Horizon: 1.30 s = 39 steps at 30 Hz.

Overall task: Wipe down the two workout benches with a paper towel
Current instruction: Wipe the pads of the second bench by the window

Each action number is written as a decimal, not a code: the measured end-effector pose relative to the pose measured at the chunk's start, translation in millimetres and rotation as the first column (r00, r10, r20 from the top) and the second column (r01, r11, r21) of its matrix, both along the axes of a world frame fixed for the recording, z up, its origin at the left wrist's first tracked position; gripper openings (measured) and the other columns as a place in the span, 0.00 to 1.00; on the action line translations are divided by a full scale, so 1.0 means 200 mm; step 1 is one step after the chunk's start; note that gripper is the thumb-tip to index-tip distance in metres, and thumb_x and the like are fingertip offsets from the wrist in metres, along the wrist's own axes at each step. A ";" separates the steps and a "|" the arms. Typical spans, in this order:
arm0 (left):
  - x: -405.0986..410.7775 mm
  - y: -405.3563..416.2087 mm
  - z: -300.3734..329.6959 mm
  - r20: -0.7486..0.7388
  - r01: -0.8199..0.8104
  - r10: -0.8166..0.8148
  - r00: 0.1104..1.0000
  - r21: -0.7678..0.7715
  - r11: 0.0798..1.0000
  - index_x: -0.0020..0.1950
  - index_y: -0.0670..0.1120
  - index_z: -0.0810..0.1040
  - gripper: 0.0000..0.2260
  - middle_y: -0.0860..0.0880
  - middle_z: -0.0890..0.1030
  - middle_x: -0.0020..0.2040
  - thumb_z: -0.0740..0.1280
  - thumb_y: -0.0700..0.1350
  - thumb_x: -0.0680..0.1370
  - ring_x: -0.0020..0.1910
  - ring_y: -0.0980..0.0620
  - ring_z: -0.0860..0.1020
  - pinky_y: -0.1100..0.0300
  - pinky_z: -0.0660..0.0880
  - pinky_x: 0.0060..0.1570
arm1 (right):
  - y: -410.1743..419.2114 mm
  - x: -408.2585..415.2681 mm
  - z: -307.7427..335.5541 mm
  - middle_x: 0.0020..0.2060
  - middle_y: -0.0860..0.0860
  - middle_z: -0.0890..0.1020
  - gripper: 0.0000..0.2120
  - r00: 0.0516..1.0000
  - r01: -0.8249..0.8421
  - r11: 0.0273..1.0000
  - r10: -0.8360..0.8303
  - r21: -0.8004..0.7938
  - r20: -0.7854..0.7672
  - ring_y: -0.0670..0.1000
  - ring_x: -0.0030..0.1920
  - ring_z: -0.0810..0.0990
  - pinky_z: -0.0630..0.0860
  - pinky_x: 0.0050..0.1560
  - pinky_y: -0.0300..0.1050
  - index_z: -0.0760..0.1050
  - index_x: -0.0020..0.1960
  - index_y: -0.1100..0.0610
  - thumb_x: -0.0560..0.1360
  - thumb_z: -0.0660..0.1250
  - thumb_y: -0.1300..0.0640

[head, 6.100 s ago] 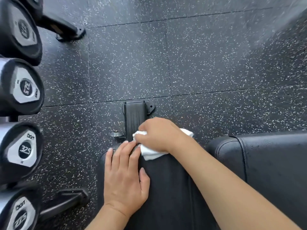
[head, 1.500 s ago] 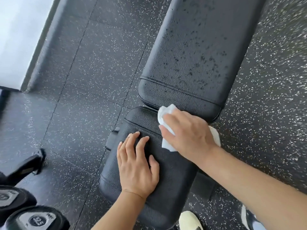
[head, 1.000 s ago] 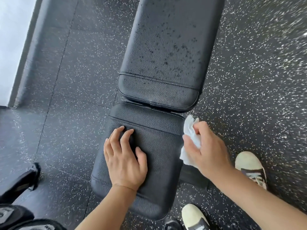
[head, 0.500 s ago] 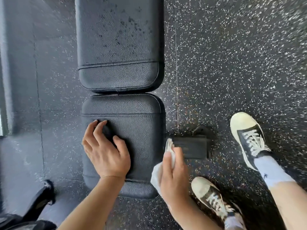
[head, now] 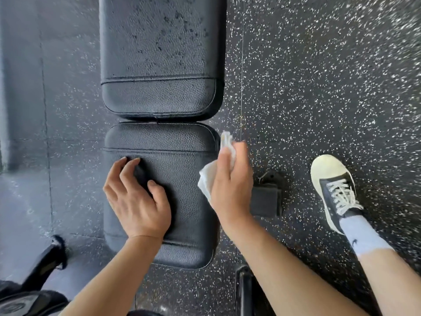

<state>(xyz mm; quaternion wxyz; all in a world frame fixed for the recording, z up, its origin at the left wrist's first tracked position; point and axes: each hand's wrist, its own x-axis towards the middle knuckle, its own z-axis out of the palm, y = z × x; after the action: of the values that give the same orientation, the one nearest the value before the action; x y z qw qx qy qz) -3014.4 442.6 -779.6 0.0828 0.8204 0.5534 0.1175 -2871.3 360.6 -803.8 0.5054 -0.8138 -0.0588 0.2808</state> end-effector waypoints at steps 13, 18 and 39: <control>-0.02 0.01 -0.01 -0.027 -0.009 0.009 1.000 -0.028 1.000 0.71 0.42 0.71 0.24 0.40 0.70 0.74 0.61 0.46 0.75 0.69 0.34 0.70 0.44 0.62 0.74 | -0.09 -0.03 0.03 0.44 0.49 0.75 0.10 0.967 -0.187 0.982 0.183 0.002 0.178 0.53 0.42 0.74 0.74 0.42 0.54 0.70 0.51 0.55 0.83 0.61 0.49; -0.02 0.01 -0.01 -0.023 -0.029 0.028 0.999 -0.041 0.999 0.72 0.44 0.72 0.24 0.42 0.70 0.74 0.61 0.48 0.76 0.70 0.36 0.69 0.41 0.63 0.75 | 0.31 0.19 0.09 0.48 0.54 0.79 0.08 0.405 -0.602 0.729 0.630 -0.325 0.662 0.58 0.43 0.76 0.72 0.37 0.53 0.76 0.50 0.55 0.80 0.67 0.50; -0.13 -0.64 0.03 0.110 -0.491 0.504 0.857 -0.128 0.862 0.73 0.46 0.77 0.21 0.46 0.71 0.77 0.63 0.47 0.81 0.77 0.40 0.69 0.38 0.63 0.77 | 0.46 -0.07 0.18 0.42 0.54 0.79 0.07 -0.450 -0.844 0.051 0.475 -0.534 0.756 0.57 0.35 0.75 0.72 0.31 0.52 0.79 0.48 0.57 0.78 0.69 0.53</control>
<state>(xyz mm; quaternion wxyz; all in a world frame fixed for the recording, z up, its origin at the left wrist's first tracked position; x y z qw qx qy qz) -3040.8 314.6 -774.5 0.1271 0.6344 0.7443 0.1655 -2884.6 451.7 -767.2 0.1733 -0.4242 -0.8882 0.0344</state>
